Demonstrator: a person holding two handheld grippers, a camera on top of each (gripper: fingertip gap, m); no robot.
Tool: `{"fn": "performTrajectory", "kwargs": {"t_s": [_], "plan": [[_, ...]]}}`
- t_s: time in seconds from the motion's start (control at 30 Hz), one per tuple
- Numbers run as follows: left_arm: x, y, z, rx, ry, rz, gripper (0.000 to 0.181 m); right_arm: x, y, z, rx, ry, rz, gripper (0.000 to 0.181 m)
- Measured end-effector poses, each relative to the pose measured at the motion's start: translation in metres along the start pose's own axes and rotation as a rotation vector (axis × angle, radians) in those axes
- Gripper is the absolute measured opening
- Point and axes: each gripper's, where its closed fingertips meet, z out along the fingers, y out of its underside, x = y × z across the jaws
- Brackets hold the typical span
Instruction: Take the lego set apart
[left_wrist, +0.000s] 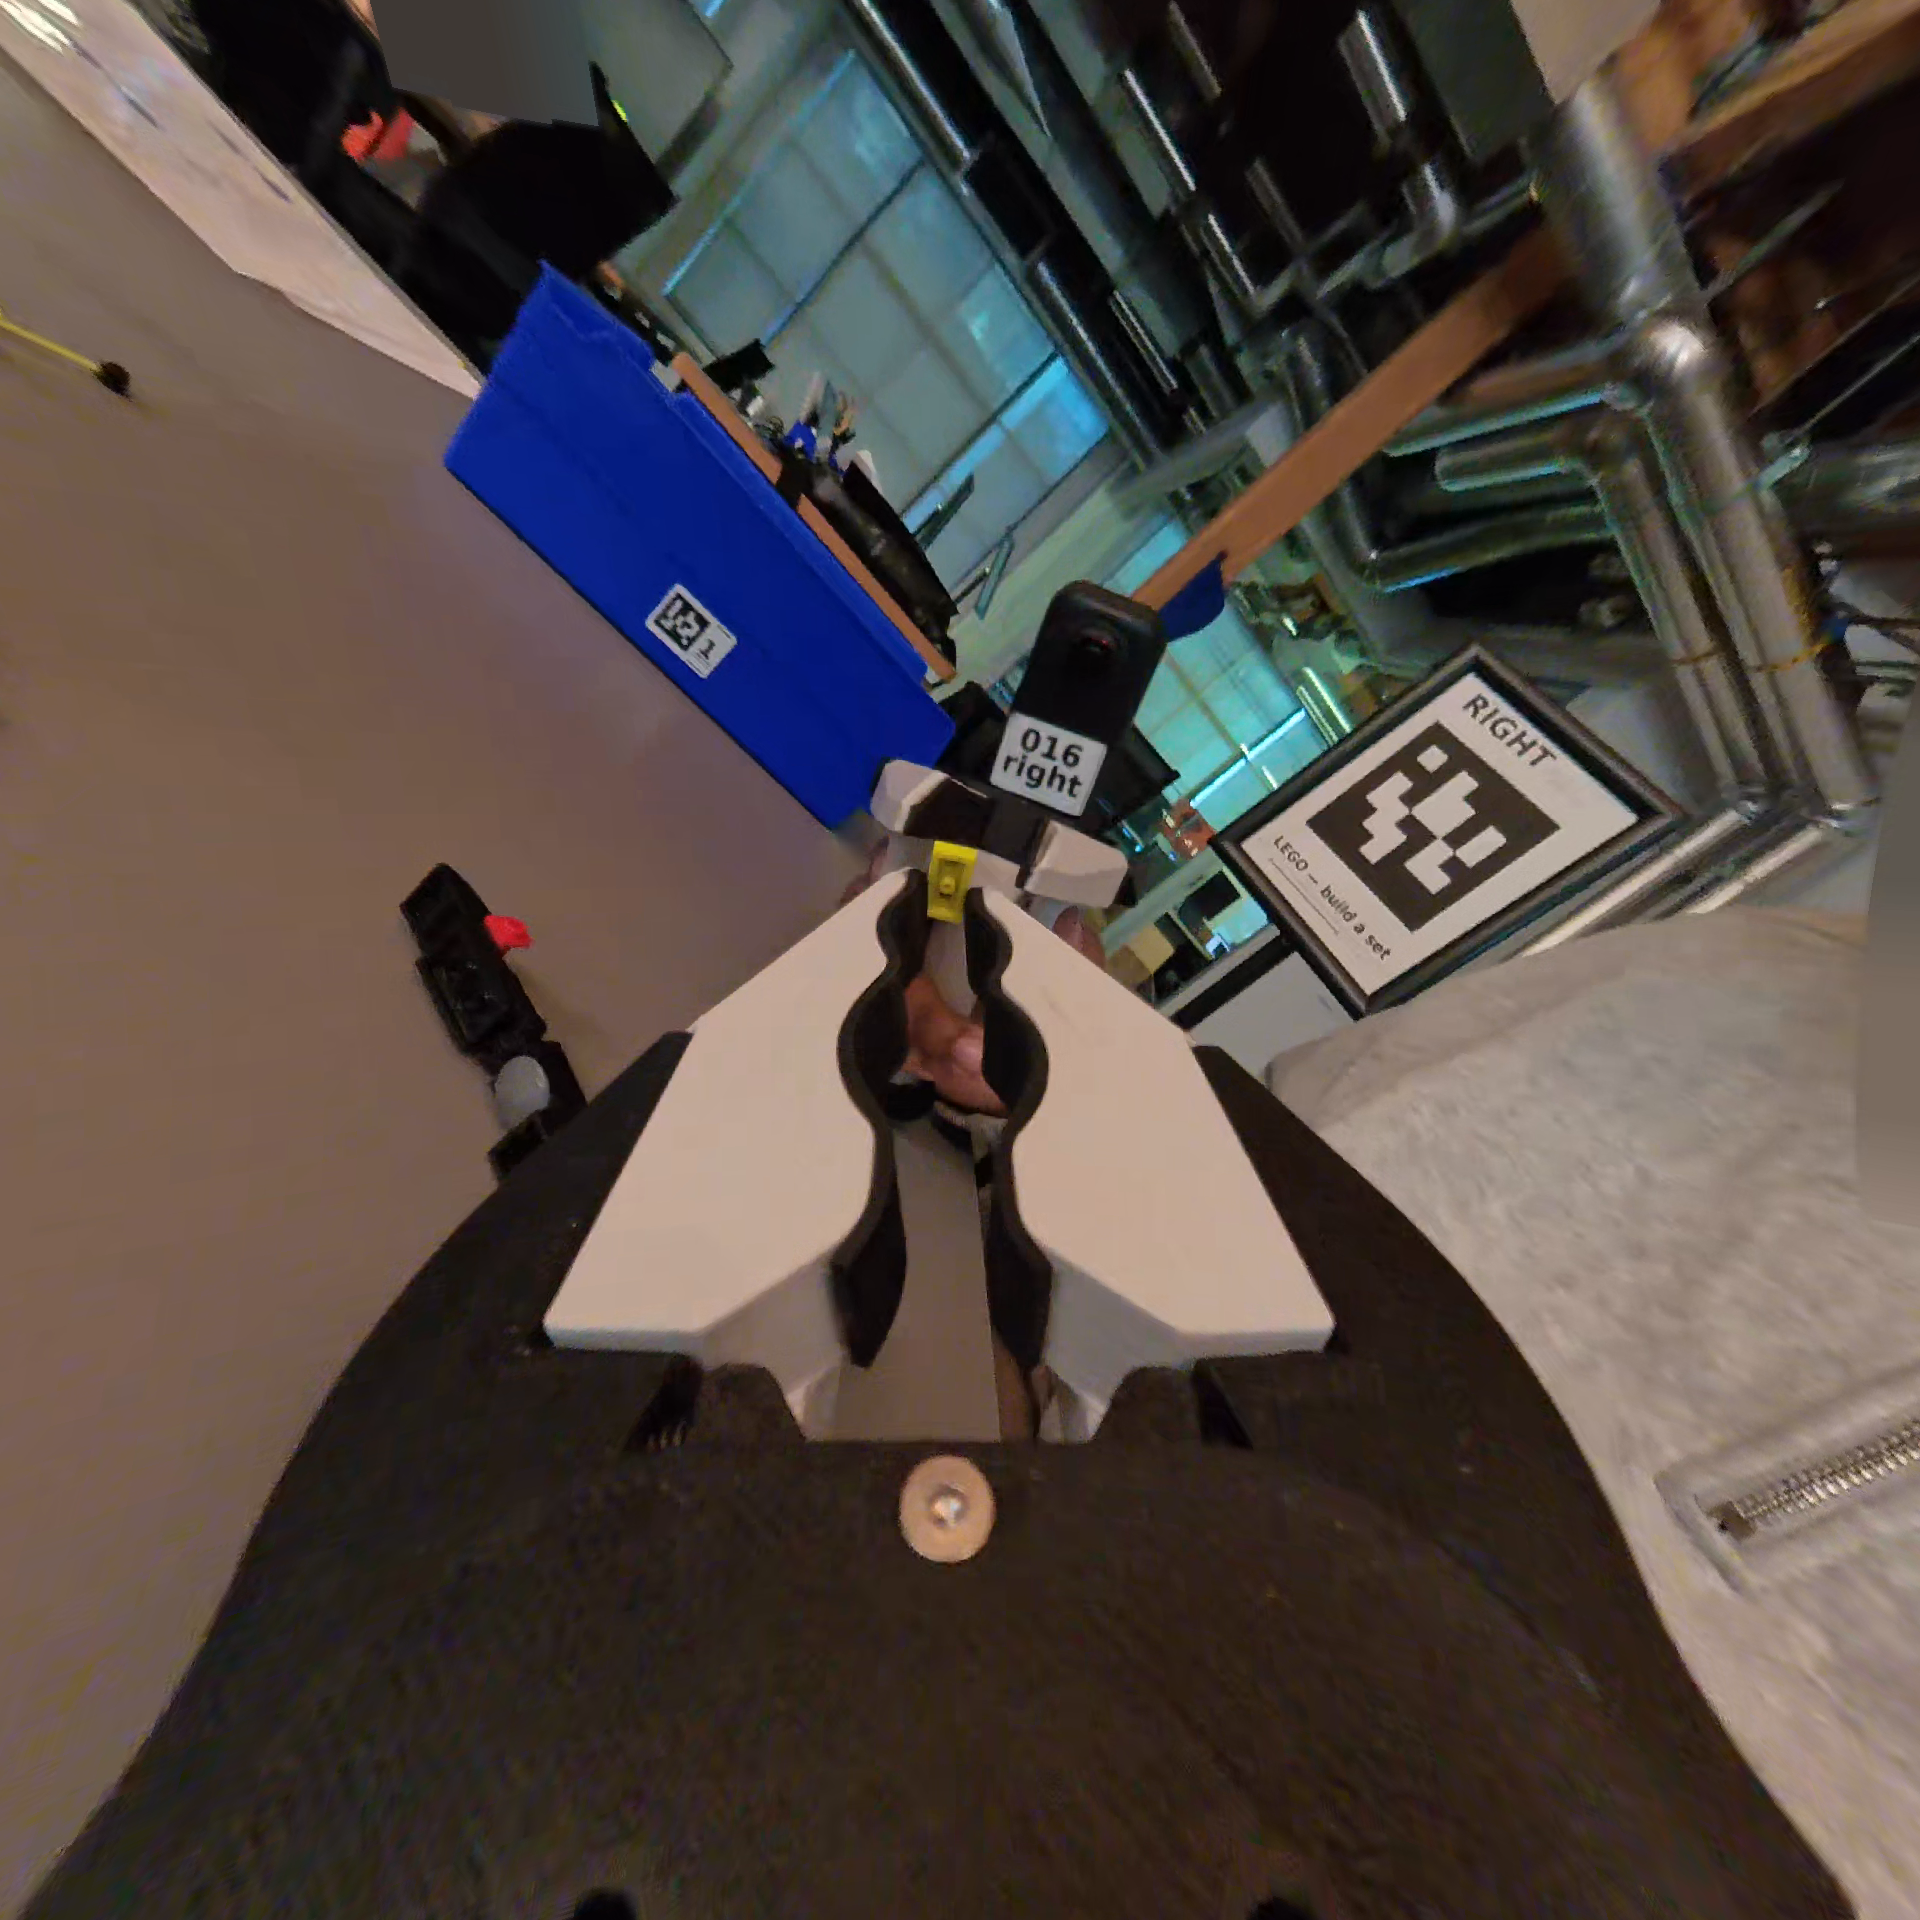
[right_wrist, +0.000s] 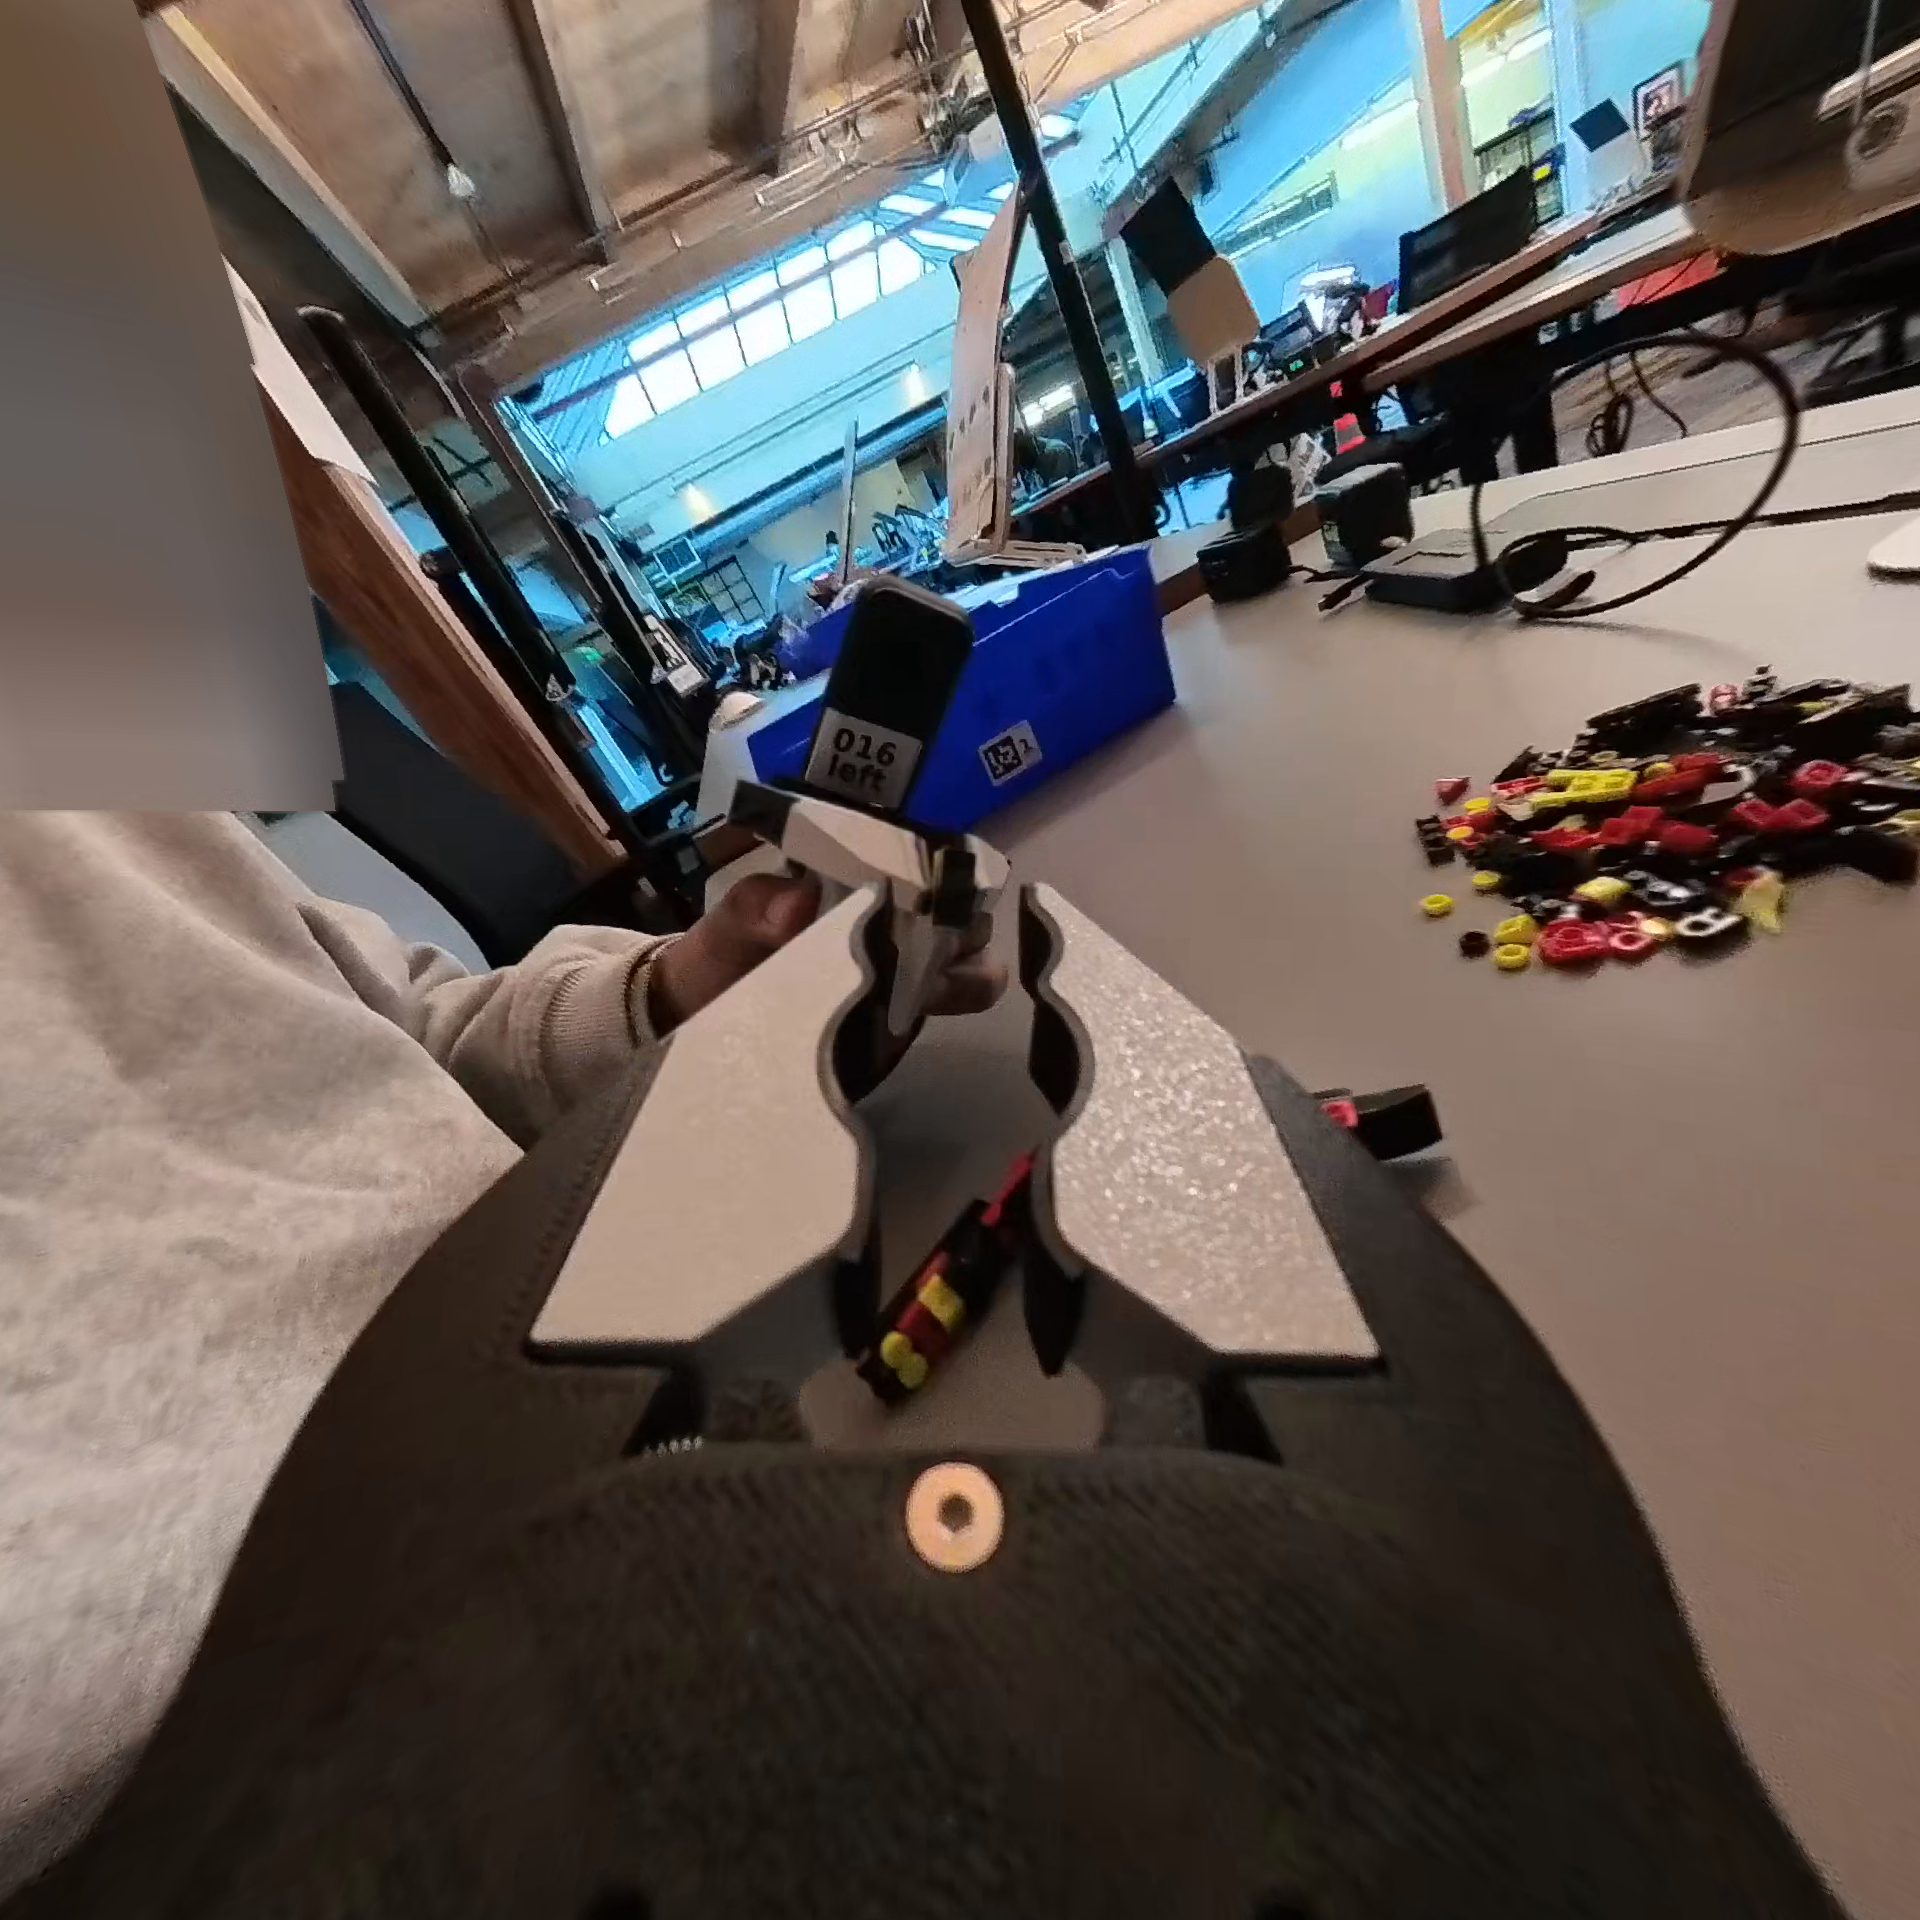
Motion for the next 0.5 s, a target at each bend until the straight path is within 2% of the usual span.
{"fn": "performTrajectory", "kwargs": {"t_s": [0.17, 0.3, 0.5], "plan": [[0.0057, 0.0065, 0.0051, -0.028, 0.009, 0.020, 0.004, -0.0045, 0.0018, 0.0043, 0.022, -0.060, 0.108, 0.016], [0.0080, 0.0097, 0.0077, -0.040, 0.014, 0.008, 0.004, -0.0079, 0.0041, 0.0049, 0.001, -0.066, 0.064, 0.006], [0.0102, 0.0098, 0.0083, -0.029, 0.029, -0.005, 0.004, -0.0109, 0.0029, 0.0049, -0.007, -0.074, 0.068, 0.005]]}}
